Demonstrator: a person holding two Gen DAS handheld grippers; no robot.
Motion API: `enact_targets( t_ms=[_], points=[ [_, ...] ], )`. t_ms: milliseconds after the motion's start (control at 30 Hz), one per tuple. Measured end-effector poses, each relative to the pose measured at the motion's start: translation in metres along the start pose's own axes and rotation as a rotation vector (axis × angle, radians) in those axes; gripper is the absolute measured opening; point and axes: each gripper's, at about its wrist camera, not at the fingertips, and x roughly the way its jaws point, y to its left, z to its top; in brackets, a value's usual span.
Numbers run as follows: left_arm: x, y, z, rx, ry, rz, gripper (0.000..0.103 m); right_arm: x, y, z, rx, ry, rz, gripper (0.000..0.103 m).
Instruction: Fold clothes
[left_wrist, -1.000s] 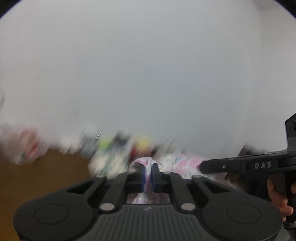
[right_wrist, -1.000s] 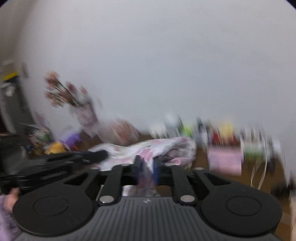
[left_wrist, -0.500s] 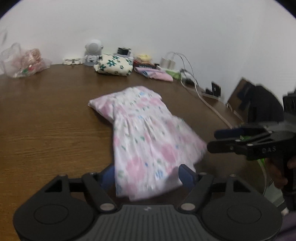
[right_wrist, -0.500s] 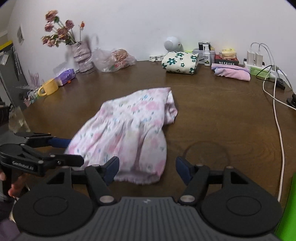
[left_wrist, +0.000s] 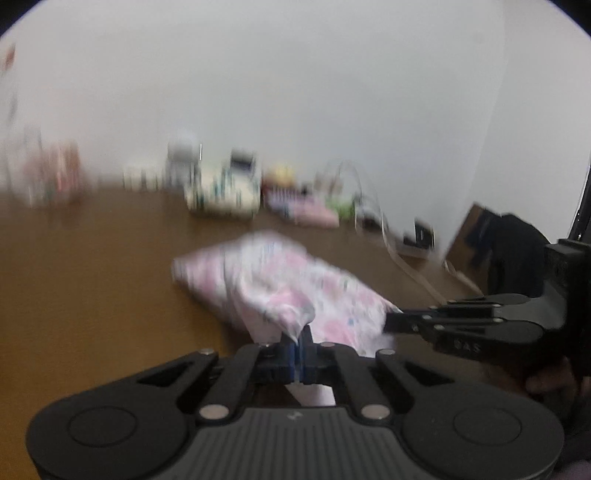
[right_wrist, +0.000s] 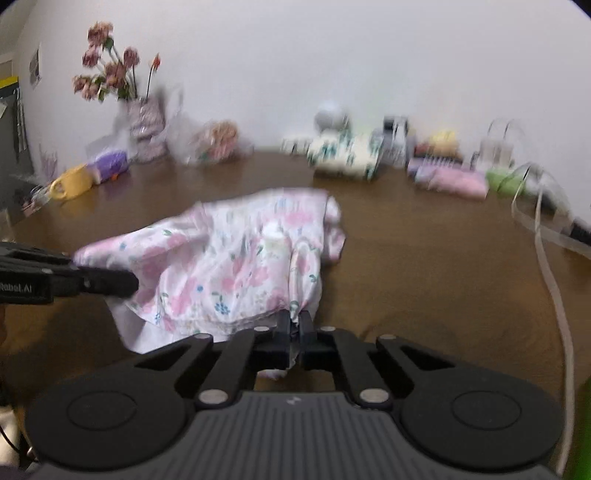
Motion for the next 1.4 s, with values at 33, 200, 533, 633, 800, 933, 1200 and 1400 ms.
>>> enact_targets(
  t_ms=[33, 200, 533, 633, 800, 933, 1200, 1400],
  points=[
    [-0.011, -0.005, 0.016, 0.018, -0.053, 0.013, 0.000, -0.010, 0.004, 0.009, -0.028, -0.033, -0.002, 0.002],
    [-0.077, -0.029, 0.104, 0.101, -0.336, 0.072, 0.000, -0.086, 0.019, 0.087, -0.232, -0.191, 0.007, 0.002],
    [-0.187, -0.087, 0.211, 0.279, -0.676, 0.154, 0.000, -0.255, 0.050, 0.236, -0.498, -0.498, 0.074, 0.002],
    [-0.184, -0.089, 0.233, 0.307, -0.669, 0.175, 0.000, -0.270, 0.050, 0.262, -0.500, -0.529, 0.062, 0.002],
    [-0.073, -0.057, 0.253, 0.285, -0.436, 0.252, 0.000, -0.207, 0.027, 0.306, -0.424, -0.423, 0.045, 0.003],
    [0.062, -0.009, 0.220, 0.237, -0.115, 0.329, 0.011, -0.050, -0.005, 0.313, -0.290, -0.190, -0.112, 0.025],
    [0.062, 0.014, 0.077, 0.123, 0.165, 0.128, 0.064, 0.053, -0.025, 0.155, -0.006, 0.080, -0.142, 0.083],
    [0.057, -0.006, 0.007, 0.141, 0.267, 0.051, 0.067, 0.039, -0.009, 0.046, 0.050, 0.152, -0.062, 0.082]
  ],
)
